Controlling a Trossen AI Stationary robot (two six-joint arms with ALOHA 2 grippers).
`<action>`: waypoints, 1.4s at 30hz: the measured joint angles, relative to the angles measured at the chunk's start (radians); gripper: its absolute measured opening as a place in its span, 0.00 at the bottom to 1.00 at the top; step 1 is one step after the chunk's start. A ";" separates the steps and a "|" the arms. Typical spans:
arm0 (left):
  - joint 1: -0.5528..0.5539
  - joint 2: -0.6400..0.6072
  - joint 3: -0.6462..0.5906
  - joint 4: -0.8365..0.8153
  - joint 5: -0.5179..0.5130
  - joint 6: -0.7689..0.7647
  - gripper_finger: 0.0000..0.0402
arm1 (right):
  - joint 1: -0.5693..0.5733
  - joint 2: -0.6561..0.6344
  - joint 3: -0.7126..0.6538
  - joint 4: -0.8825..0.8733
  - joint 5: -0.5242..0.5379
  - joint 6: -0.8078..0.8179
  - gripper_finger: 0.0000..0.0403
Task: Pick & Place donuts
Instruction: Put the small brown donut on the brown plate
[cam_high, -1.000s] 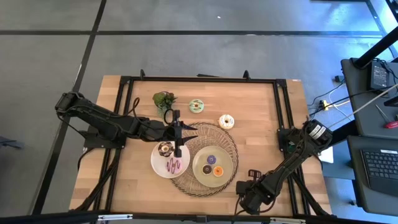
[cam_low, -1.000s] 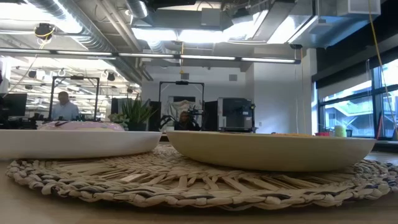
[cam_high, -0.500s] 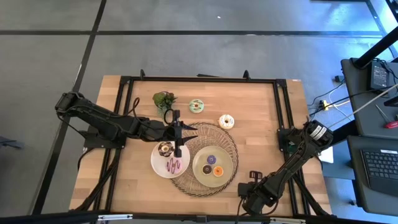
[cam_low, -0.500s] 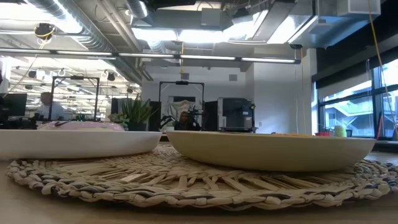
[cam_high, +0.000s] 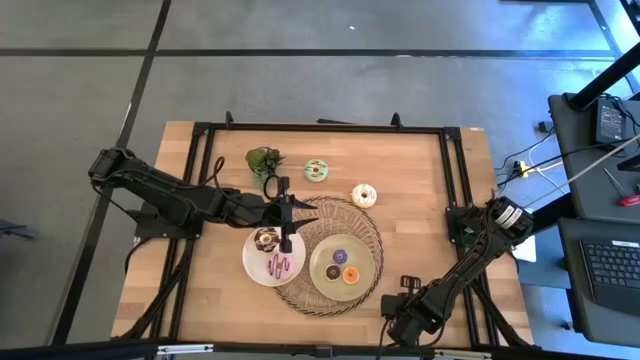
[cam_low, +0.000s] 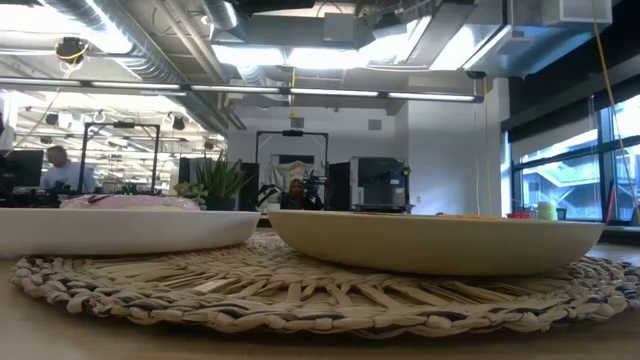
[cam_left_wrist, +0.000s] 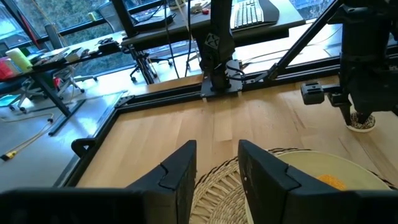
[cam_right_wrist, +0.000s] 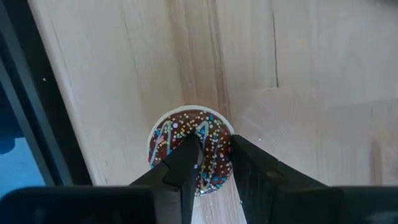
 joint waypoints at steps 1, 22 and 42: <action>0.000 0.000 0.000 0.000 0.000 0.000 0.28 | 0.001 0.000 0.000 0.000 -0.002 0.007 0.25; 0.000 0.000 0.000 0.000 0.002 0.000 0.29 | 0.003 -0.041 -0.004 -0.093 -0.038 0.007 0.03; 0.000 0.000 0.000 0.000 0.002 0.000 0.28 | -0.474 -0.169 -0.001 -0.070 0.188 -0.556 0.02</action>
